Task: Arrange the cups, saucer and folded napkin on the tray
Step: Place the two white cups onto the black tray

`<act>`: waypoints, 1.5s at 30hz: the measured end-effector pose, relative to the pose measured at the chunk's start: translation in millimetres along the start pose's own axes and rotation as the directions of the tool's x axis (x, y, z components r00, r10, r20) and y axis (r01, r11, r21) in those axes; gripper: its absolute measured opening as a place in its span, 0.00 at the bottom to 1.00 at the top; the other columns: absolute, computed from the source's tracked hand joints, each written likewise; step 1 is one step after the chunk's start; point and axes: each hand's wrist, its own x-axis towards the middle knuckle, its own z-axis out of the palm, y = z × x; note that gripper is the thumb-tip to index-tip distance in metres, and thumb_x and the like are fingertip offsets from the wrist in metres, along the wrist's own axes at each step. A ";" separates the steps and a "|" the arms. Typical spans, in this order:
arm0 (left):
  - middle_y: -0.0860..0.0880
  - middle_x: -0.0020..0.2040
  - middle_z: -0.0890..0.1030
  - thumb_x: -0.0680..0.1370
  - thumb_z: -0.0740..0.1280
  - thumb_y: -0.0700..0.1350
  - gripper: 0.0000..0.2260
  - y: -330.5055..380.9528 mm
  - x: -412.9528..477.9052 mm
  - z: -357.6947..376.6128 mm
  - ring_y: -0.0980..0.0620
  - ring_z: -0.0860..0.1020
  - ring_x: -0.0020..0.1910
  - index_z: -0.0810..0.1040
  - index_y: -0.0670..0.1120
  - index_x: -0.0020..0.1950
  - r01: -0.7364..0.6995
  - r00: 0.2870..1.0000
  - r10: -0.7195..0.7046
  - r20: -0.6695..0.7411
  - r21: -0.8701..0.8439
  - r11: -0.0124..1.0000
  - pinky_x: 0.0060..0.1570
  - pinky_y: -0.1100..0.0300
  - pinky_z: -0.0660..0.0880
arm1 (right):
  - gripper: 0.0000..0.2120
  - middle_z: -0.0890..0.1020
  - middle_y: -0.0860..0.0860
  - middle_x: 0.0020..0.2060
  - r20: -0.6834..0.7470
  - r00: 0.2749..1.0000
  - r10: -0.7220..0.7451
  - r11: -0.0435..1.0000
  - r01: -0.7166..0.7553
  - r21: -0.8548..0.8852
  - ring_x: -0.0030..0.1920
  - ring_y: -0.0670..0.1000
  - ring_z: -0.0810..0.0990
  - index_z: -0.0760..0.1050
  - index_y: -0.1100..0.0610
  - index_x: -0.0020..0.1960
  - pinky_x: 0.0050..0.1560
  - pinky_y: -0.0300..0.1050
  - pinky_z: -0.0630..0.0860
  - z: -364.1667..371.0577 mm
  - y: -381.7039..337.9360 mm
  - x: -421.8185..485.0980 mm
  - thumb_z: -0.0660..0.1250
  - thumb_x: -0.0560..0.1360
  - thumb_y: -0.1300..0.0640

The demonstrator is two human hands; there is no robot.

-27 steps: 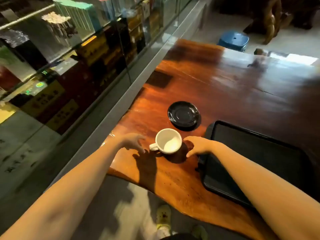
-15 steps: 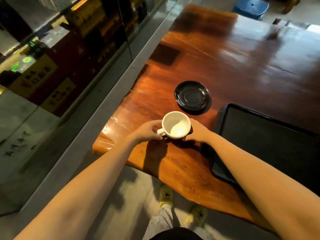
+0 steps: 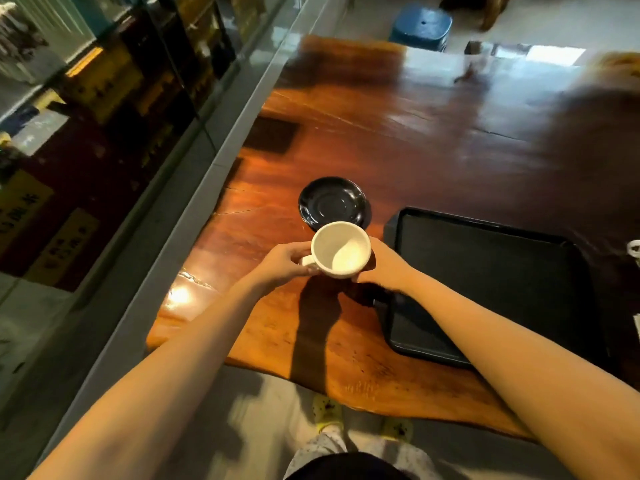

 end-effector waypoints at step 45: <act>0.49 0.65 0.79 0.74 0.68 0.35 0.22 175.9 182.9 340.0 0.51 0.75 0.64 0.76 0.47 0.67 0.002 0.972 -0.047 0.229 0.192 0.981 0.67 0.54 0.70 | 0.40 0.66 0.51 0.69 -0.362 0.851 0.381 0.847 -0.164 0.506 0.66 0.45 0.64 0.59 0.52 0.72 0.69 0.48 0.63 -238.3 250.8 -137.8 0.74 0.66 0.67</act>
